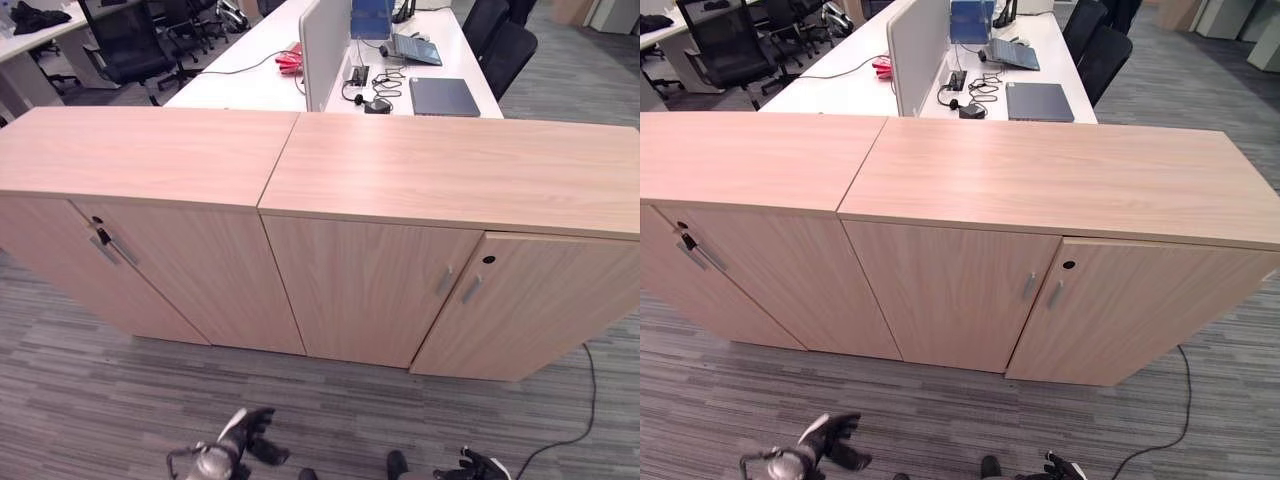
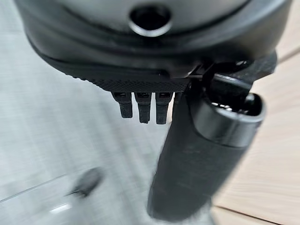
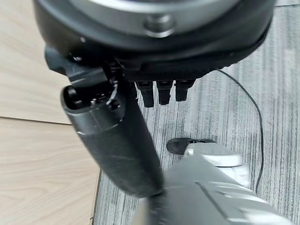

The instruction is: Put the empty folder in the office cabinet

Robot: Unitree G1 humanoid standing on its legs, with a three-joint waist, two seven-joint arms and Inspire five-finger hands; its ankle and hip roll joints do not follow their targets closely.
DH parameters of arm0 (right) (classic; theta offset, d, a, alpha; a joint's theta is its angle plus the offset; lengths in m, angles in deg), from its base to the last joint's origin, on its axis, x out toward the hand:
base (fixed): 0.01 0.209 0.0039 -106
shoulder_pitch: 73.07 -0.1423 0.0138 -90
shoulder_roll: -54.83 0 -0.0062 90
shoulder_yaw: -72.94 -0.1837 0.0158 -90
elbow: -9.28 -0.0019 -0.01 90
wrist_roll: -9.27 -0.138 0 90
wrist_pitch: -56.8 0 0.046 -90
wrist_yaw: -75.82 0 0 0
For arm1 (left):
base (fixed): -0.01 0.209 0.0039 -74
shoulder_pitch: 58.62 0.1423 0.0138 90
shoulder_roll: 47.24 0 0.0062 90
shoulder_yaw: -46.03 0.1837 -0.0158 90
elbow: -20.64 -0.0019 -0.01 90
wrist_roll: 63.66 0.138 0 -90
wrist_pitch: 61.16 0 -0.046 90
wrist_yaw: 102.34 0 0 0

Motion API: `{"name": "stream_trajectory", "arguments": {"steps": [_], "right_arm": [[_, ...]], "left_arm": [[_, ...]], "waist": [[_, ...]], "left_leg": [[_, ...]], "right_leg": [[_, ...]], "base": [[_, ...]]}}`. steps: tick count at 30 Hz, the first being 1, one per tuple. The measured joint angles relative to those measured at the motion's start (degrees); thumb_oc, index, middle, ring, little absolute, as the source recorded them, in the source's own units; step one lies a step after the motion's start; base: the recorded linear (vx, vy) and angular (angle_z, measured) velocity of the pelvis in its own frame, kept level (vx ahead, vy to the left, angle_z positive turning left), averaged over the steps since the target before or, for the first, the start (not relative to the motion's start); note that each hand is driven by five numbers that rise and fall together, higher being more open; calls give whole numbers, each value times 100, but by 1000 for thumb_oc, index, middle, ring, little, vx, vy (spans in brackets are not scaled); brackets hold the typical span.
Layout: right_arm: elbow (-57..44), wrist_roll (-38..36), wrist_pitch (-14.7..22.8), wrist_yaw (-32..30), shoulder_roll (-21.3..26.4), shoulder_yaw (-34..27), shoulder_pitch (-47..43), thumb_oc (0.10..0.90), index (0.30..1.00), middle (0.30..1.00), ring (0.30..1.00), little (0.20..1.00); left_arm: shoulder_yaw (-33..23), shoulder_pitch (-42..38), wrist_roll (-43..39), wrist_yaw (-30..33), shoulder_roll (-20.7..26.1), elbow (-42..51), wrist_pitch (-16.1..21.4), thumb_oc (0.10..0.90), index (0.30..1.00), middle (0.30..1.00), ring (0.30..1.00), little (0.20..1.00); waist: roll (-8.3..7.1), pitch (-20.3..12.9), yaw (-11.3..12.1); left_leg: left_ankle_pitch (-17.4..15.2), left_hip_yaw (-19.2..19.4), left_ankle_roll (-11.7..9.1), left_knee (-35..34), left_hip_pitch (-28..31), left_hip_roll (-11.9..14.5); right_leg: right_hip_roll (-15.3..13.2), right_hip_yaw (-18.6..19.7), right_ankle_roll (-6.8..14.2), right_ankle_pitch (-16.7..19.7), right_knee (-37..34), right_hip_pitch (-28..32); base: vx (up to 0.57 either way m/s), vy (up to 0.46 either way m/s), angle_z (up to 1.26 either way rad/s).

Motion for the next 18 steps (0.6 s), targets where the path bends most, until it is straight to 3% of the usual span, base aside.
{"name": "stream_trajectory", "arguments": {"steps": [7,12,18], "right_arm": [[0,160,-17,26,-37,225,17,800,900,900,900,900],[86,204,-17,23,-40,349,174,800,900,900,900,900],[160,205,-27,22,-42,383,205,800,900,900,900,900]], "left_arm": [[22,-140,-50,-4,-325,-185,52,800,900,900,900,900],[179,-160,-49,-77,-401,-428,55,800,900,900,900,900],[181,-59,-47,-107,-451,-617,46,800,900,900,900,900]], "waist": [[-86,-100,-14],[-194,-258,-8],[-203,-358,2]], "left_leg": [[-113,28,-191,-11,235,74],[-97,42,-216,-12,253,89],[-90,47,-213,-11,260,86]], "right_leg": [[54,-8,19,-87,-83,196],[53,-7,6,-94,-84,196],[54,-1,-11,-74,-84,200]], "base": [[30,-59,-4],[9,-48,-3],[7,-36,0]]}}
